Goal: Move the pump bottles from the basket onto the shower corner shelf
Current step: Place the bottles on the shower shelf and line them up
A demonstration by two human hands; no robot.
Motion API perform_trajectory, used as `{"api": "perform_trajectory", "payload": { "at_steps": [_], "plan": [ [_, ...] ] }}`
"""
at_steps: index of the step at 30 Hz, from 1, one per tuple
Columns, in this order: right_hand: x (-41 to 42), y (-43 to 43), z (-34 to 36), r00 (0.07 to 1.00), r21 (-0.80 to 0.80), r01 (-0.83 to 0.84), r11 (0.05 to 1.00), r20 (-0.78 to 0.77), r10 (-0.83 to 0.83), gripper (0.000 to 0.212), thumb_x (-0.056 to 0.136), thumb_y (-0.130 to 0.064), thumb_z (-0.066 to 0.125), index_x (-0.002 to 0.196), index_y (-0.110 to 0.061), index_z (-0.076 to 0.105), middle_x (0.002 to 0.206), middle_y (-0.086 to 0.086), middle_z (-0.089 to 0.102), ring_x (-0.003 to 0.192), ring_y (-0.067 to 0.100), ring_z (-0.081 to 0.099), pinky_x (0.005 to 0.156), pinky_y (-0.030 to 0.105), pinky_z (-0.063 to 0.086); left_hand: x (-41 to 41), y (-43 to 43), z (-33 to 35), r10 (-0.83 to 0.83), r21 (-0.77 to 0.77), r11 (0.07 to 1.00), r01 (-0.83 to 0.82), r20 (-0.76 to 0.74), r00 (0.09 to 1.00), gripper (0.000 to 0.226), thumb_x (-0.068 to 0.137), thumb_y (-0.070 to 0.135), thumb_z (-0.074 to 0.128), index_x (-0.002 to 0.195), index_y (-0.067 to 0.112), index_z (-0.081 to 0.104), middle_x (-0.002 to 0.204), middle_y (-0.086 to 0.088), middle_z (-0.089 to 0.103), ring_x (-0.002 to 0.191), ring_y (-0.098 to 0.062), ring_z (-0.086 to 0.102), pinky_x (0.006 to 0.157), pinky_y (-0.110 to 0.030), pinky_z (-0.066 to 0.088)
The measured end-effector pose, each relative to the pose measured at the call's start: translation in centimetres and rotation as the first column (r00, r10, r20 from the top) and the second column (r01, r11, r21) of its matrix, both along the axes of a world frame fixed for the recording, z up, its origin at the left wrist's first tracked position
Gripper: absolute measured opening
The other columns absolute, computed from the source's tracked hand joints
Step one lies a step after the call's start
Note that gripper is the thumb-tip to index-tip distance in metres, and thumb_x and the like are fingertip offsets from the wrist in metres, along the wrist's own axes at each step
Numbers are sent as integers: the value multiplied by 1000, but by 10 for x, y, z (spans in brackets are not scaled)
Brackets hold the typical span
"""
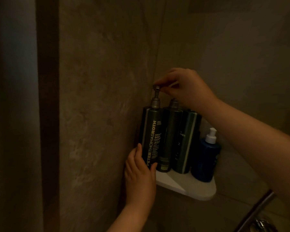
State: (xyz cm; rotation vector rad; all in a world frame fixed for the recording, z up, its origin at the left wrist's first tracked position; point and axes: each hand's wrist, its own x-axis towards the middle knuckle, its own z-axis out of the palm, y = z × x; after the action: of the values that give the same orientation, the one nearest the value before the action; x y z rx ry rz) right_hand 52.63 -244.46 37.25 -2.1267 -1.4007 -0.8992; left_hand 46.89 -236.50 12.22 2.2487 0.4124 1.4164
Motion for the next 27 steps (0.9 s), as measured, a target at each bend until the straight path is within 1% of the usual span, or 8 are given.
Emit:
{"api": "perform_trajectory", "payload": {
  "at_steps": [2,7,12,15,19,23,27],
  "plan": [
    [1,0,0,1000,10,-4,1000,-2,4,22,84,-13,68,104,-22,72,93,-8,61,87,8,62,85,27,51,0,0,-1,2,12,1000,-2,1,1000,79,72,23,77,136,-3,37,124,-22,52,108,-33,58,86,-40,50],
    [3,0,0,999,32,-35,999,-16,36,20,82,-13,69,101,-21,73,93,-4,66,88,10,64,87,31,52,1,1,-1,-8,8,1000,8,9,1000,81,74,23,76,138,-2,34,126,-22,50,109,-33,57,87,-40,50],
    [8,-2,-3,993,63,-95,994,-62,99,23,82,-11,69,100,-24,72,86,-18,61,86,2,63,86,21,52,1,2,-3,0,19,1000,0,12,1000,81,72,22,78,137,-3,36,125,-22,51,108,-33,58,88,-40,49],
    [10,-2,-5,988,84,-134,987,-72,140,28,81,-8,69,98,-30,69,89,-12,64,86,3,64,85,19,52,2,3,-3,3,28,1000,-3,11,1000,80,73,22,78,136,-4,37,124,-22,51,108,-33,58,87,-39,49],
    [11,-3,-5,988,89,-136,987,-66,142,28,81,-8,70,98,-30,68,87,-15,62,85,3,64,82,15,51,2,4,-4,-4,37,999,4,9,1000,81,73,23,77,138,-2,35,126,-22,50,109,-33,57,87,-38,49],
    [11,-2,-3,989,84,-127,988,-63,133,23,81,-9,70,100,-21,72,87,-9,63,86,8,65,82,18,51,1,4,-5,14,69,997,-15,14,1000,86,71,25,78,140,2,31,129,-20,46,110,-32,55,88,-40,49],
    [11,-1,-2,993,55,-108,993,-47,111,22,83,-10,68,101,-21,72,88,-9,63,86,8,64,85,25,52,-2,1,-13,-17,176,984,17,0,1000,91,68,15,79,143,10,28,135,-15,38,117,-28,44,90,-42,47]
  ]
}}
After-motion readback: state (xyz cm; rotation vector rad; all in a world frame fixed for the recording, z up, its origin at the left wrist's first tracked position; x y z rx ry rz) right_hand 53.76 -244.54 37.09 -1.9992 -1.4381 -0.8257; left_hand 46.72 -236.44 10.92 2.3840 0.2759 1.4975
